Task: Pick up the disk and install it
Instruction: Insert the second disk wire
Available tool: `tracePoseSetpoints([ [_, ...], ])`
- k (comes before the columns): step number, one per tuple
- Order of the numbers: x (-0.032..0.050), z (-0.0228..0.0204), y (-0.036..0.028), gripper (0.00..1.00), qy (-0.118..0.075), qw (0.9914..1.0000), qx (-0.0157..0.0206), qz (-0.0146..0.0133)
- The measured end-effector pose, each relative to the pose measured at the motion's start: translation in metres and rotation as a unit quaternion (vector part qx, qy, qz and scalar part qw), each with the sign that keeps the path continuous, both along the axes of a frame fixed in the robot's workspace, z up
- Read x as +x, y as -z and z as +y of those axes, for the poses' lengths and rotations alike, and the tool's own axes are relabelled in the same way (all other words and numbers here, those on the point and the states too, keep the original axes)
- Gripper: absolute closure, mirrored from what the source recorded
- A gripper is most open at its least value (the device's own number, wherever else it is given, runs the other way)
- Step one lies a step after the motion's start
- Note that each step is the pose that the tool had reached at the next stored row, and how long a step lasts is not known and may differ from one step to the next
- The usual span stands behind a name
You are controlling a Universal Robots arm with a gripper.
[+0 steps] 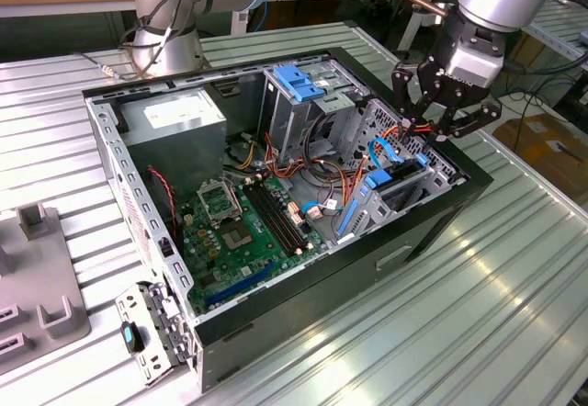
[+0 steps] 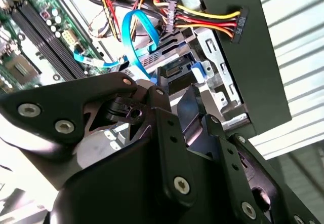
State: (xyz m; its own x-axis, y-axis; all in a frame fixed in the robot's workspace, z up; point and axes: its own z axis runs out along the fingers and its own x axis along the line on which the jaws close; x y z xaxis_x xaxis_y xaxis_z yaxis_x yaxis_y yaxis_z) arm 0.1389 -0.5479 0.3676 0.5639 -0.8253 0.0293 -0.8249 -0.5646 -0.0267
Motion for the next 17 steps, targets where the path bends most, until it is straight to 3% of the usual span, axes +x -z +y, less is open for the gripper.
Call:
tracePoseSetpoints([
  [2, 0.0000, 0.0000, 0.0002, 0.65, -0.036, 0.99936, 0.0000, -0.0001],
  [4, 0.0008, 0.0000, 0.0002, 0.65, -0.046, 0.99893, 0.0000, -0.0001],
  [12, 0.0027, -0.0001, 0.0002, 0.65, -0.049, 0.99882, 0.0000, -0.0001],
  [17, 0.0216, 0.0001, 0.0003, 0.65, -0.048, 0.99882, 0.0000, -0.0001],
])
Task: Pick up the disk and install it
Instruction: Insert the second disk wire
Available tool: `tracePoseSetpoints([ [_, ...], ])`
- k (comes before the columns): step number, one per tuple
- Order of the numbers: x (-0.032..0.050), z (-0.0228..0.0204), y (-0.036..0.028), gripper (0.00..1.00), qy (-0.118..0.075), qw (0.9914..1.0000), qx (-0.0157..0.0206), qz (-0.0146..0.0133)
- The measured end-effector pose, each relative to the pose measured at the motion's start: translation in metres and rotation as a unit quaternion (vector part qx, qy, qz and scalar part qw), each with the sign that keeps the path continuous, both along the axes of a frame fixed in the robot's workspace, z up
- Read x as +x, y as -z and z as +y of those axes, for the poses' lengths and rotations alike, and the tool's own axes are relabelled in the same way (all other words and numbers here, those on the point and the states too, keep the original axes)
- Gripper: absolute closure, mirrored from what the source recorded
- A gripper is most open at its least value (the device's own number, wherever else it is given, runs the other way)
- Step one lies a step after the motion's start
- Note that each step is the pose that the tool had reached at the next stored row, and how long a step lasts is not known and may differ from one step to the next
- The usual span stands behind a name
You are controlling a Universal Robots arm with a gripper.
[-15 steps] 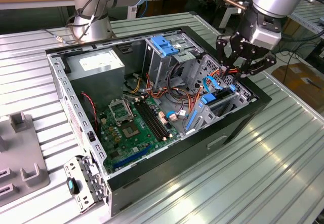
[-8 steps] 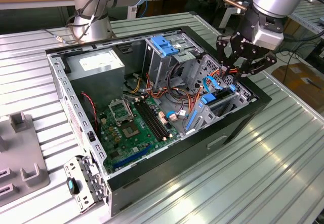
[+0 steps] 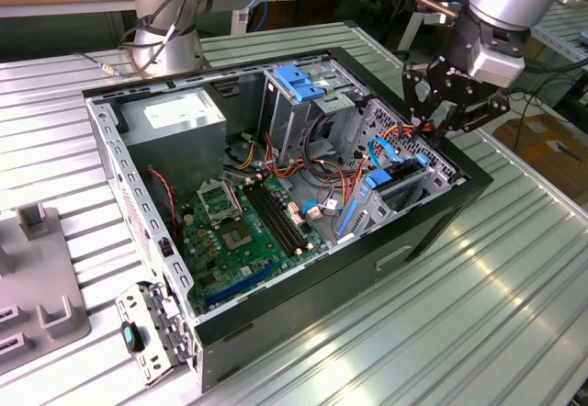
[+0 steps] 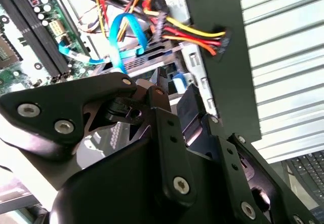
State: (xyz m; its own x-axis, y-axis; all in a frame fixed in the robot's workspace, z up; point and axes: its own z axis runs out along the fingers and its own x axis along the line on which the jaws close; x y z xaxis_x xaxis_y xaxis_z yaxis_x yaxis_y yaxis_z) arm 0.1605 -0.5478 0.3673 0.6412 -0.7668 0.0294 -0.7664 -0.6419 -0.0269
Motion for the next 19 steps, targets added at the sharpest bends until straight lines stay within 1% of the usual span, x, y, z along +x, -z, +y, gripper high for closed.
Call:
tracePoseSetpoints([
  [3, 0.0057, 0.0012, -0.0001, 0.65, 0.000, 1.00000, -0.0001, 0.0001],
  [9, 0.0120, 0.0024, -0.0008, 0.65, 0.000, 1.00000, -0.0001, 0.0004],
  [11, 0.0159, 0.0024, -0.0008, 0.65, 0.000, 1.00000, 0.0000, 0.0006],
  [13, 0.0225, 0.0024, -0.0007, 0.65, 0.000, 1.00000, 0.0001, 0.0009],
  [15, 0.0262, 0.0024, -0.0008, 0.65, 0.000, 1.00000, 0.0000, 0.0010],
  [19, 0.0333, 0.0046, -0.0008, 0.65, 0.000, 1.00000, 0.0001, 0.0010],
])
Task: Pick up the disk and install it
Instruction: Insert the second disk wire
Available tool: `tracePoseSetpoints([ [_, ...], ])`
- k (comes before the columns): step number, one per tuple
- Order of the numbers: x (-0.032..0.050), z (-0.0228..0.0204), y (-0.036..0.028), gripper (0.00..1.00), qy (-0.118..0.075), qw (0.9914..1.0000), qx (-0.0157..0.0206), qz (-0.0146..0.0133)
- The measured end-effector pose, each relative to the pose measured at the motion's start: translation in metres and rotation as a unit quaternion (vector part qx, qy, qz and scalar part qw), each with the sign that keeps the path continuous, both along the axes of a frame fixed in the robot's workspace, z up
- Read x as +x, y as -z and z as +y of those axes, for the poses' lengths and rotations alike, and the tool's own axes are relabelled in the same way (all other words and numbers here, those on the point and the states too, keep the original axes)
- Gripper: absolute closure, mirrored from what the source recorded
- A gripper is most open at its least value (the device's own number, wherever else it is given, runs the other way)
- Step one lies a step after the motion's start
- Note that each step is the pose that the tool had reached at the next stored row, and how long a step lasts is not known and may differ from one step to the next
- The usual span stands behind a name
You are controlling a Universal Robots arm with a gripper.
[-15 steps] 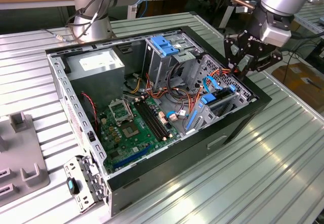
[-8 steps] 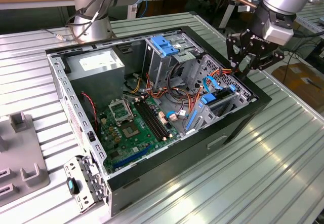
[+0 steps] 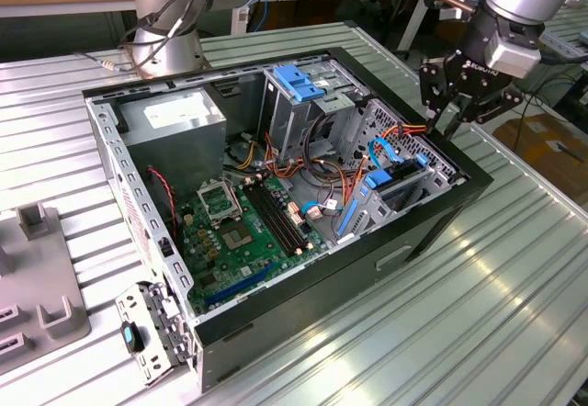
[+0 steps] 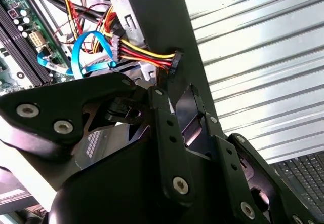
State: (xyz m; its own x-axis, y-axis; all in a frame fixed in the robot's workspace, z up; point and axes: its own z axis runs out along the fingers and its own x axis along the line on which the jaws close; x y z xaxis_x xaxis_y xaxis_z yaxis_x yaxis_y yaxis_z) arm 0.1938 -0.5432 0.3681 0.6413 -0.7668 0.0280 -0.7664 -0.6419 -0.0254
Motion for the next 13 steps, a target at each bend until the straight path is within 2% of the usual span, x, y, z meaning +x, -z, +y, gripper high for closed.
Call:
tracePoseSetpoints([
  [5, 0.0032, 0.0068, 0.0000, 0.65, -0.002, 1.00000, 0.0000, 0.0000],
  [7, 0.0043, 0.0076, 0.0004, 0.65, -0.025, 0.99969, 0.0000, 0.0000],
  [10, 0.0054, 0.0077, 0.0012, 0.65, -0.061, 0.99816, 0.0000, 0.0000],
  [13, 0.0061, 0.0080, 0.0014, 0.65, -0.081, 0.99673, 0.0000, 0.0000],
])
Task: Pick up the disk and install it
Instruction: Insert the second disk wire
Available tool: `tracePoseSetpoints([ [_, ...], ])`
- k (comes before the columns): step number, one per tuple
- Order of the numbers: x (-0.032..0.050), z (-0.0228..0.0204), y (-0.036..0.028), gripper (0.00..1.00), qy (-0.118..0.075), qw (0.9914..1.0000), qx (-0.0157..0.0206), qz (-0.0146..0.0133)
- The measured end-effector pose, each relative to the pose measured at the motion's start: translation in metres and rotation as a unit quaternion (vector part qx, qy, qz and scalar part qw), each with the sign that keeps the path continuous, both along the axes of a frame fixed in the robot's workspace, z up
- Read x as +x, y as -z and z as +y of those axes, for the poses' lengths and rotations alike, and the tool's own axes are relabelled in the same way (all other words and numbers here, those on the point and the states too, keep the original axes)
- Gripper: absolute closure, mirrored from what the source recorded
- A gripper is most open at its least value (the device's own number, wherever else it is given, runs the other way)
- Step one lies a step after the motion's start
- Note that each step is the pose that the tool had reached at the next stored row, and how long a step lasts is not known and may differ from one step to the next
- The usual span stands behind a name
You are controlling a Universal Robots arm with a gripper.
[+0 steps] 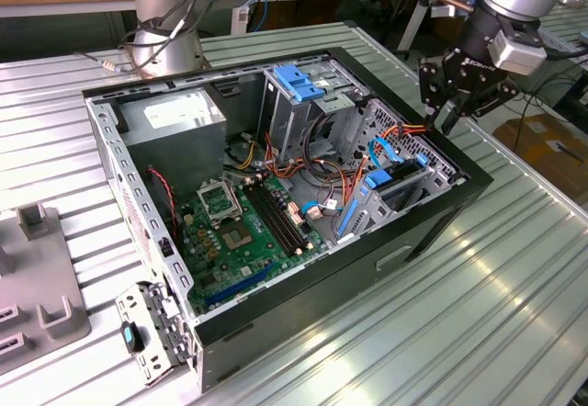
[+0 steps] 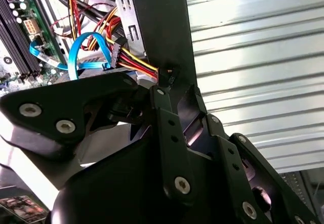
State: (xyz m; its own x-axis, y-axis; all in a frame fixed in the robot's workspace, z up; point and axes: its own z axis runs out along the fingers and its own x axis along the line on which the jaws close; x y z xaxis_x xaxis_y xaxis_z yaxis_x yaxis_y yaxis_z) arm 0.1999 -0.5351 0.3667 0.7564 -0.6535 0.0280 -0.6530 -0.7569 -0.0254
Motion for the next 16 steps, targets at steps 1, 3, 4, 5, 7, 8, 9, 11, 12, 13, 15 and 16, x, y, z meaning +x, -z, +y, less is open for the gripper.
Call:
tracePoseSetpoints([
  [1, 0.0004, 0.0007, 0.0000, 0.65, -0.009, 0.99996, 0.0000, 0.0000],
  [3, 0.0006, 0.0013, 0.0000, 0.65, -0.014, 0.99991, 0.0000, 0.0000],
  [4, 0.0006, 0.0014, 0.0000, 0.65, -0.014, 0.99991, 0.0000, 0.0000],
  [5, 0.0006, 0.0014, 0.0000, 0.65, -0.014, 0.99991, -0.0001, 0.0000],
  [7, 0.0006, 0.0014, 0.0000, 0.65, -0.014, 0.99991, 0.0000, 0.0000],
  [8, 0.0006, 0.0015, 0.0000, 0.65, -0.014, 0.99991, -0.0001, 0.0000],
  [9, 0.0006, 0.0015, 0.0000, 0.65, -0.014, 0.99991, -0.0001, 0.0000],
  [11, 0.0006, 0.0015, 0.0000, 0.65, -0.014, 0.99991, 0.0000, 0.0000],
  [12, 0.0006, 0.0015, 0.0000, 0.65, -0.014, 0.99991, 0.0000, 0.0000],
  [13, 0.0006, 0.0015, 0.0000, 0.65, -0.014, 0.99991, 0.0000, 0.0000],
  [15, 0.0006, 0.0016, 0.0000, 0.66, -0.014, 0.99991, 0.0000, 0.0000],
  [16, 0.0006, 0.0016, 0.0000, 0.73, -0.014, 0.99991, 0.0000, 0.0000],
])
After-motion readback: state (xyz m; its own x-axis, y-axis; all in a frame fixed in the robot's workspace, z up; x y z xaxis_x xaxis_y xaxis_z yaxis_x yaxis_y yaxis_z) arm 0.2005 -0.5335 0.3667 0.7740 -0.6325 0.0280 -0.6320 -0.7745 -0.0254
